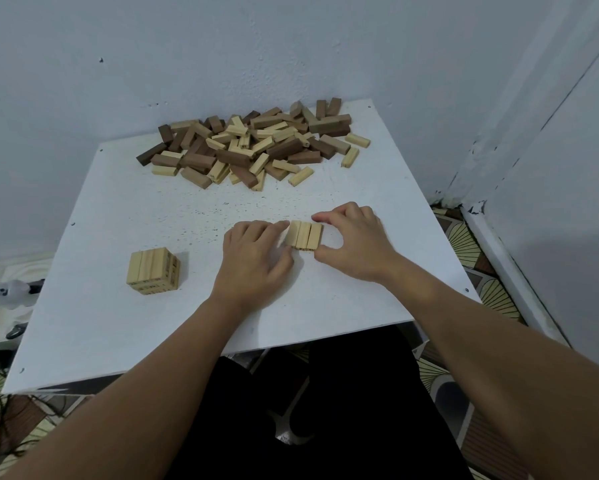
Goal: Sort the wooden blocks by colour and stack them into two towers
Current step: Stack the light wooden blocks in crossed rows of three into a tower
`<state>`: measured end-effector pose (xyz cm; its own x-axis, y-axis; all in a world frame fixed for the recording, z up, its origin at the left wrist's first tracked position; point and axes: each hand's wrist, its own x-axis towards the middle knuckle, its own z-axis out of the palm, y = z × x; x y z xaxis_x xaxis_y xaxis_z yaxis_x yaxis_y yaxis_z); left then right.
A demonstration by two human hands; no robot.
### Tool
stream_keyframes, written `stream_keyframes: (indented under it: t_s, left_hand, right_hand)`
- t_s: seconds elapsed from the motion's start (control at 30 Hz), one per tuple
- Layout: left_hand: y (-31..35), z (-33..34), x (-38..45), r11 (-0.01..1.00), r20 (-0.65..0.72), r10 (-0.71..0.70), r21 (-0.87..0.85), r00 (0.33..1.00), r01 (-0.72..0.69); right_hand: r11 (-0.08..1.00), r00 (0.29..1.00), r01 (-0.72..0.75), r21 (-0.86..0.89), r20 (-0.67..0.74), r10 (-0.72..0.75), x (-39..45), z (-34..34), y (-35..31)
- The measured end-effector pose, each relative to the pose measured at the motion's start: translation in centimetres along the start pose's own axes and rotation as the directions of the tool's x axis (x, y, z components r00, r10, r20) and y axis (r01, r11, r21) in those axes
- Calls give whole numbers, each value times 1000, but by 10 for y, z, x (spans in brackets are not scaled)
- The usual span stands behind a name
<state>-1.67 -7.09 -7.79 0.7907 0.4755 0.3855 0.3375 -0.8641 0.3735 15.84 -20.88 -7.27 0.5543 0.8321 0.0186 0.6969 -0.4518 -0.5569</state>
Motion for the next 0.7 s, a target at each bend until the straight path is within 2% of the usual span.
stream_keyframes:
  t_s: [0.2, 0.4, 0.5, 0.7]
  left_hand:
    - [-1, 1, 1, 1000, 69, -22, 19, 997, 20]
    - [-4, 4, 2, 998, 33, -18, 58, 999, 16]
    - [-4, 4, 3, 999, 2, -7, 36, 1000, 7]
    - [-2, 1, 4, 999, 52, -29, -19, 998, 30]
  right_hand:
    - [1000, 1000, 4, -14, -31, -4, 2, 3, 1]
    - [999, 997, 31, 9, -64, -30, 0, 4, 1]
    - [999, 996, 36, 14, -76, -34, -1, 5, 1]
    - [997, 996, 51, 52, -75, -47, -3, 3, 1]
